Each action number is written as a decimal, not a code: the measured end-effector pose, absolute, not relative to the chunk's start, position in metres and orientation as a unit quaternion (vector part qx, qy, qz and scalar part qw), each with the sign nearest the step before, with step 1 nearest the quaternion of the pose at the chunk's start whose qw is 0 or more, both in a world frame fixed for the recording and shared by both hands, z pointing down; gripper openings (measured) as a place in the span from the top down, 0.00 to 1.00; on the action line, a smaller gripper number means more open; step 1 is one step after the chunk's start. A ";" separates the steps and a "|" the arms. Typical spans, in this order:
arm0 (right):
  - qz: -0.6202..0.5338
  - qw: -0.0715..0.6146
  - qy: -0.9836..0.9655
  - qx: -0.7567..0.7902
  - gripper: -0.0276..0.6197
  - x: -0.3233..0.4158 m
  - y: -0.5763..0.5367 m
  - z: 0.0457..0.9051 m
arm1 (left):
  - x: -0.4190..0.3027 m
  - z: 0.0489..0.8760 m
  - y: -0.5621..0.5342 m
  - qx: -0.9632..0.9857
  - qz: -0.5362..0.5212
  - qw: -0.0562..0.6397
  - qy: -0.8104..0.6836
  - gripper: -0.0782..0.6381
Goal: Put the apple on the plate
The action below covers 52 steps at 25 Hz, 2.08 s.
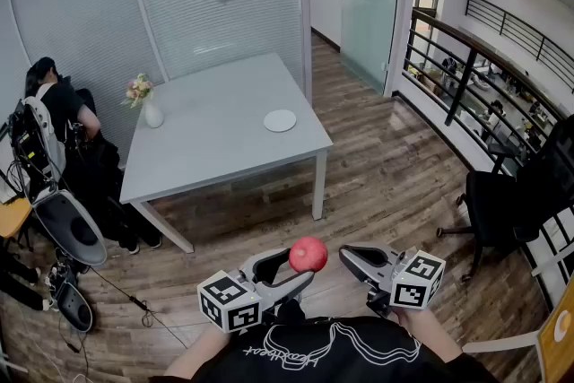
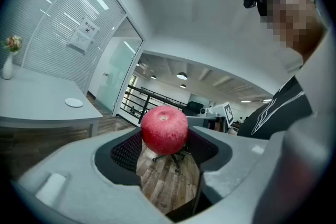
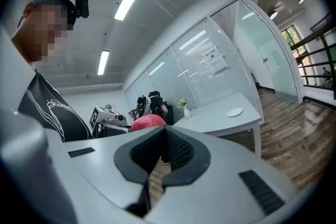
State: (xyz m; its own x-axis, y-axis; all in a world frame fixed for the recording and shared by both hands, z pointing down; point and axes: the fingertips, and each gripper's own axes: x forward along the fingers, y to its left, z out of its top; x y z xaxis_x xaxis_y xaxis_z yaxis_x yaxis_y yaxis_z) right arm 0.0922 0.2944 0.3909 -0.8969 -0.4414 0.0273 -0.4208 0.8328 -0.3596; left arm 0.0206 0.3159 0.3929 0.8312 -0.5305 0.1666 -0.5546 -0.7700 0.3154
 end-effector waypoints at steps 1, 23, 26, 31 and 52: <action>-0.180 0.027 0.957 -0.226 0.94 0.091 0.297 0.391 | 0.019 0.393 0.319 0.940 0.033 0.178 -0.289 0.50; -0.185 0.039 0.957 -0.220 0.94 0.084 0.297 0.394 | 0.008 0.398 0.316 0.937 0.028 0.180 -0.298 0.50; -0.186 0.040 0.957 -0.220 0.94 0.081 0.288 0.394 | 0.006 0.399 0.305 0.937 0.029 0.181 -0.299 0.50; -0.188 0.042 0.956 -0.223 0.94 0.075 0.266 0.394 | 0.000 0.397 0.284 0.938 0.027 0.178 -0.296 0.50; -0.225 0.041 0.939 -0.257 0.94 0.041 0.092 0.399 | -0.045 0.394 0.104 0.938 0.029 0.197 -0.284 0.50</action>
